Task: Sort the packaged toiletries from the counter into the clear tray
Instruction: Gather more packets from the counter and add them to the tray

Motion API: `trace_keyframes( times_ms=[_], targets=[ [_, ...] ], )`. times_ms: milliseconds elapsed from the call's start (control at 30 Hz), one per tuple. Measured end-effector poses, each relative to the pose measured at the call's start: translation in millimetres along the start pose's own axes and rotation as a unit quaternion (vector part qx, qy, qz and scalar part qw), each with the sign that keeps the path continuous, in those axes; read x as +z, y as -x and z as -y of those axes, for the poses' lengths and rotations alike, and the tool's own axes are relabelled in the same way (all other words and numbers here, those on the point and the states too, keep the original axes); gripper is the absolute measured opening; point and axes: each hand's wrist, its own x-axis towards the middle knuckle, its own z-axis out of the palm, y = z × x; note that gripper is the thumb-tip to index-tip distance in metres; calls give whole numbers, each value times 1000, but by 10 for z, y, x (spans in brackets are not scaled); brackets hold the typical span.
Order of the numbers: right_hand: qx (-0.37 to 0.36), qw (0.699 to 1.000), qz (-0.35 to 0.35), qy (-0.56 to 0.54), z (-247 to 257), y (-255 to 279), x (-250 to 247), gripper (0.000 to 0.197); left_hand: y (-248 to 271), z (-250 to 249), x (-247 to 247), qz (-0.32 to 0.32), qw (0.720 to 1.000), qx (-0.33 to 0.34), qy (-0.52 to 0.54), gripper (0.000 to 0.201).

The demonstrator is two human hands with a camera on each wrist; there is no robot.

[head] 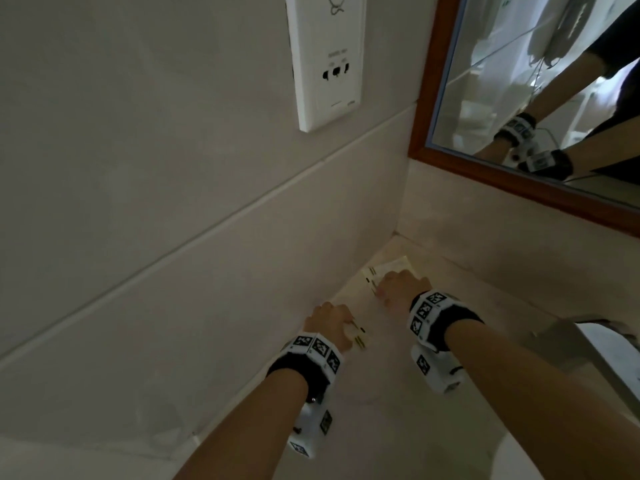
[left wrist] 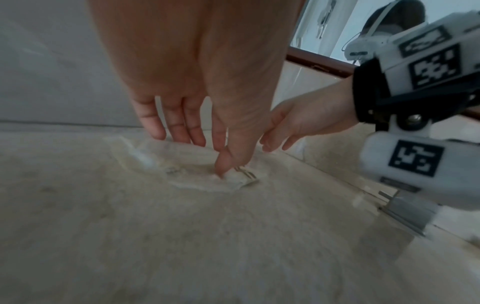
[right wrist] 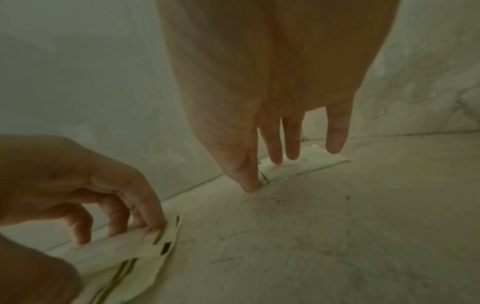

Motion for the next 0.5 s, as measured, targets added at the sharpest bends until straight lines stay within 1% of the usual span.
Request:
trace_keyframes(
  times_ms=[100,167,267,500],
  targets=[
    [1,1000,7,10,7,-26,-6,37,-58,56,-47,2,1000,11,2,59],
    [-1,1000,12,26,20,-33,-16,39,-70,61,-67,0,1000,11,-8,60],
    [-6,999,17,29,31,-38,0,42,-72,27,-37,-7,1000,8,-17,56],
    [-5,1000,2,27,44,-51,59,47,-18,-53,8,-24,997,-9,-67,46]
  ],
)
